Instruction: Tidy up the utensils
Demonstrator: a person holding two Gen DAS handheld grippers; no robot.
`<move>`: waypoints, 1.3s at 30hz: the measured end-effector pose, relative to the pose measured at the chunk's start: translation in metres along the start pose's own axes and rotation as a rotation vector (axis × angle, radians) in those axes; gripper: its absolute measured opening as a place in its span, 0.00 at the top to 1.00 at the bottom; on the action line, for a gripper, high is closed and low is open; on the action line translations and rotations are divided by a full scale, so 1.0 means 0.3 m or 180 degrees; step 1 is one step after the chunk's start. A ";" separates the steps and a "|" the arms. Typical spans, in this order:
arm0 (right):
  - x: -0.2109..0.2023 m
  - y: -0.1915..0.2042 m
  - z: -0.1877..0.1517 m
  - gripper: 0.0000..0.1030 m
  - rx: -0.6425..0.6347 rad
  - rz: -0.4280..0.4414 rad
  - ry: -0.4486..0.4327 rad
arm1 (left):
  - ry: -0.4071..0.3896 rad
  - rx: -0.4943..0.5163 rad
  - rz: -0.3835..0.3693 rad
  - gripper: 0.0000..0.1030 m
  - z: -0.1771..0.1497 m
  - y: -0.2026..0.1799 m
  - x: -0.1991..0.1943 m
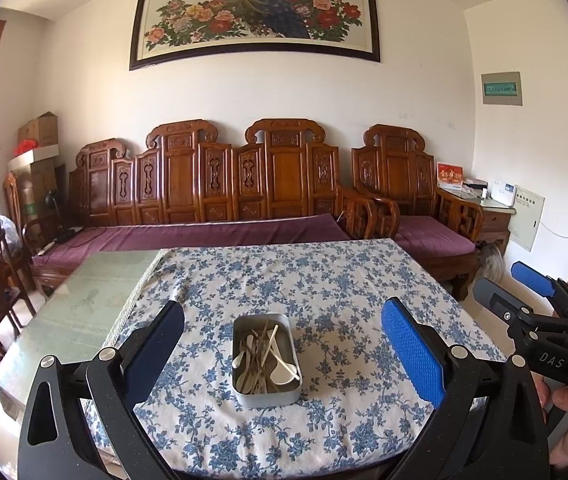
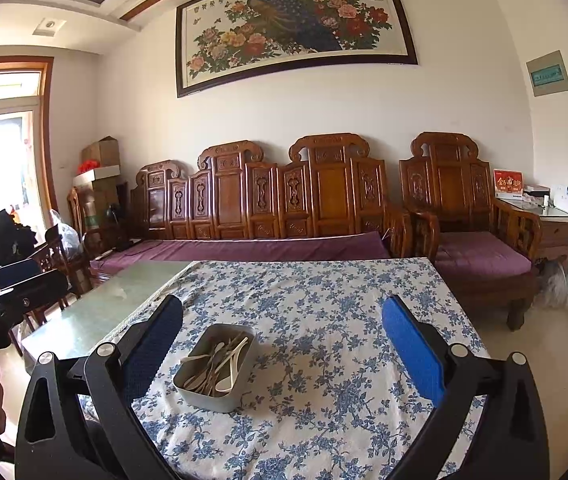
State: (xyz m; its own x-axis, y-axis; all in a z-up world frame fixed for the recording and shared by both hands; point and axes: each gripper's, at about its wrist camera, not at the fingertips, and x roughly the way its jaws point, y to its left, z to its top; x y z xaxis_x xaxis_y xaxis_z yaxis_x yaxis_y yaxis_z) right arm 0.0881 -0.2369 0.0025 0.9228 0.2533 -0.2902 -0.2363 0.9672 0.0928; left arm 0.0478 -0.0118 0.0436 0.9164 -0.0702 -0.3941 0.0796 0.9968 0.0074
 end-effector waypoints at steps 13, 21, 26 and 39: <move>0.000 -0.004 -0.012 0.03 -0.0003 -0.0015 0.0012 | 0.0015 -0.0025 -0.0004 0.07 -0.004 -0.009 0.009; 0.001 -0.003 -0.010 0.03 -0.0004 -0.0012 0.0013 | 0.0022 -0.0050 -0.0021 0.07 -0.016 -0.004 0.014; 0.001 -0.003 -0.009 0.03 -0.0002 -0.0014 0.0013 | 0.0027 -0.0055 -0.0030 0.07 -0.020 -0.001 0.018; 0.002 -0.004 -0.006 0.03 -0.0002 -0.0014 0.0018 | 0.0044 -0.0061 -0.0033 0.07 -0.029 -0.002 0.029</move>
State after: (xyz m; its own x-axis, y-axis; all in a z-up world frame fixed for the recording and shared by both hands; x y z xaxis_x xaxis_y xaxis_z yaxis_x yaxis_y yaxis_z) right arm 0.0884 -0.2378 0.0007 0.9221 0.2493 -0.2959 -0.2326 0.9683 0.0910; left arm 0.0523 -0.0125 0.0320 0.9101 -0.0802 -0.4067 0.0814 0.9966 -0.0143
